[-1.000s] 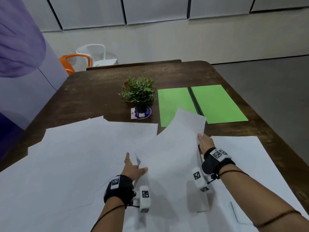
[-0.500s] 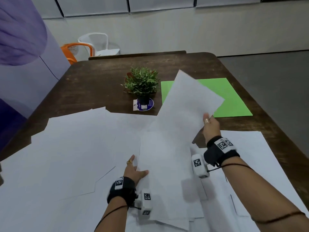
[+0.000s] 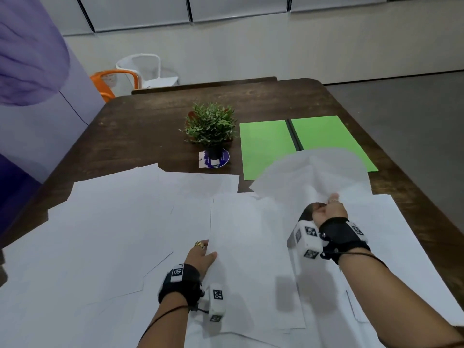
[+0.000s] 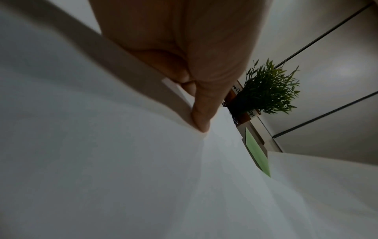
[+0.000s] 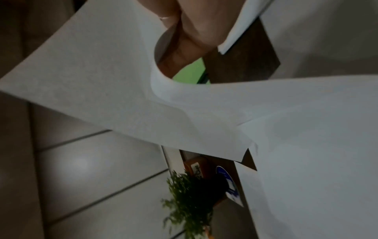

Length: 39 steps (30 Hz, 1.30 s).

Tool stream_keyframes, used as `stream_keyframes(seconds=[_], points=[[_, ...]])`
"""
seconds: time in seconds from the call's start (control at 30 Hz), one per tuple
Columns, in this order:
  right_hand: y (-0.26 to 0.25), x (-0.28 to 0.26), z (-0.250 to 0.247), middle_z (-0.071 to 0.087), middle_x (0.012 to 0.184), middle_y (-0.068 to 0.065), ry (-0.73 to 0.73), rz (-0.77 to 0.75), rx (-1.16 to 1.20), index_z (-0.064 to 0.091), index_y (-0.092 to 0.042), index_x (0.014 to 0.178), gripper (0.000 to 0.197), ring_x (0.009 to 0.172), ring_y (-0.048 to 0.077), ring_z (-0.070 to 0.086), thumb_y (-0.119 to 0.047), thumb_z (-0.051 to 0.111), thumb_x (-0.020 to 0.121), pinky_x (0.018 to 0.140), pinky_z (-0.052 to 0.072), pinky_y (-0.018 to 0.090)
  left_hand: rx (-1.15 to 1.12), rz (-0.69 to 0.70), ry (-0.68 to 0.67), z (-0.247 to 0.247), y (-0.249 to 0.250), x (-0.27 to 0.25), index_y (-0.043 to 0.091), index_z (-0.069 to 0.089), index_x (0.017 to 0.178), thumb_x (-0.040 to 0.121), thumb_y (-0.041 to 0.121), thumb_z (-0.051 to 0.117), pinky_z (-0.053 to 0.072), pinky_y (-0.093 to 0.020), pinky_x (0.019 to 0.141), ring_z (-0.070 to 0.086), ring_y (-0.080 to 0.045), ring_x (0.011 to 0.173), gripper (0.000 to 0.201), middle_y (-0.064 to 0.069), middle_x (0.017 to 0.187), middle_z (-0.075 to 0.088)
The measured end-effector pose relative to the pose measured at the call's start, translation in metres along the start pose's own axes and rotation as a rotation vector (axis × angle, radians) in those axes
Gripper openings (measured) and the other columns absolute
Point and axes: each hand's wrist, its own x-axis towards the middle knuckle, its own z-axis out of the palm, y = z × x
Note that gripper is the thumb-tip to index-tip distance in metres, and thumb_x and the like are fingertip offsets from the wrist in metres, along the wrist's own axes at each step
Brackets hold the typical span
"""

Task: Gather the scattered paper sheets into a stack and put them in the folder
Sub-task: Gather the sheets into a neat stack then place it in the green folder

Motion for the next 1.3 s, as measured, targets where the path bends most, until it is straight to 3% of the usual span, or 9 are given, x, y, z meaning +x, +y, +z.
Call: stream_keyframes(seconds=[0.13,0.2,0.27,0.43,0.57,0.83,1.0,1.13,1.3], points=[[-0.006,0.009,-0.005,0.054,0.104,-0.002,0.048,0.142,0.22,0.047,-0.008,0.126,0.03,0.046,0.007,0.044,-0.014,0.028,0.103,0.033,0.031,0.01,0.013,-0.012,0.019,-0.001,-0.002,0.004,0.005,0.057,0.11,0.086,0.0,0.061,0.054,-0.042,0.083,0.066,-0.032,0.089,0.025,-0.018,0.102,0.068],[-0.012,0.009,0.001,0.03,0.151,-0.001,0.03,0.092,0.191,0.016,-0.006,0.148,0.045,0.044,0.002,0.045,-0.013,0.017,0.103,0.042,0.039,0.012,0.035,-0.028,0.033,0.0,-0.001,0.005,0.003,0.061,0.106,0.084,0.002,0.062,0.054,-0.042,0.084,0.066,-0.033,0.089,0.022,-0.019,0.101,0.068],[-0.02,0.007,0.005,0.013,0.157,0.003,-0.009,0.061,0.207,0.007,-0.001,0.148,0.046,0.056,0.003,0.041,-0.01,0.014,0.103,0.049,0.044,0.013,0.122,-0.042,0.035,0.0,0.0,0.008,0.006,0.065,0.097,0.08,0.01,0.062,0.055,-0.041,0.082,0.067,-0.031,0.086,0.017,-0.016,0.096,0.07],[-0.041,-0.009,0.015,0.052,0.098,0.005,-0.053,0.147,0.471,0.05,-0.003,0.103,0.024,0.053,0.003,0.063,-0.009,0.027,0.103,0.033,0.036,0.014,0.342,-0.02,0.063,0.003,0.006,0.015,0.009,0.062,0.089,0.083,0.019,0.062,0.051,-0.032,0.079,0.064,-0.028,0.089,0.012,-0.012,0.095,0.068],[-0.038,-0.025,0.018,0.035,0.07,-0.001,-0.085,0.243,0.446,0.041,-0.009,0.073,0.027,0.03,0.006,0.045,-0.009,0.037,0.1,0.033,0.035,0.013,0.431,-0.002,0.072,0.004,0.003,0.016,0.004,0.061,0.112,0.086,0.03,0.065,0.047,-0.032,0.091,0.061,-0.028,0.102,0.038,-0.01,0.112,0.065],[0.017,-0.025,-0.021,0.054,0.106,0.016,-0.081,0.018,-0.32,0.044,-0.002,0.114,0.017,0.078,0.023,0.058,-0.011,0.041,0.1,0.067,0.052,0.036,0.167,-0.103,0.091,0.004,0.014,0.003,0.001,0.056,0.117,0.102,0.023,0.033,0.039,-0.037,0.102,0.054,-0.033,0.115,0.035,-0.02,0.127,0.056],[0.047,-0.002,-0.051,0.054,0.127,0.016,-0.15,-0.257,-1.1,0.045,-0.001,0.128,0.033,0.116,0.031,0.053,-0.01,0.047,0.096,0.093,0.039,0.029,-0.147,-0.197,-0.088,-0.001,0.026,-0.001,0.01,0.065,0.106,0.06,0.084,0.045,0.05,-0.031,0.078,0.06,-0.023,0.087,0.09,-0.013,0.107,0.061],[0.064,0.01,-0.056,0.057,0.115,0.019,-0.256,-0.22,-1.287,0.045,-0.003,0.125,0.036,0.093,0.029,0.053,0.002,0.035,0.091,0.073,0.034,0.023,-0.234,-0.23,-0.109,0.0,0.026,0.001,0.005,0.065,0.084,0.083,0.072,0.021,0.05,-0.023,0.059,0.065,-0.016,0.064,0.08,-0.008,0.077,0.067],[0.083,0.012,-0.047,0.053,0.128,0.015,-0.471,-0.233,-1.502,0.039,-0.005,0.134,0.042,0.112,0.028,0.053,0.0,0.04,0.093,0.083,0.036,0.021,0.093,-0.115,-0.1,0.006,0.027,0.001,0.004,0.054,0.111,0.089,0.047,0.056,0.044,-0.029,0.09,0.057,-0.017,0.1,0.048,-0.003,0.11,0.059]])
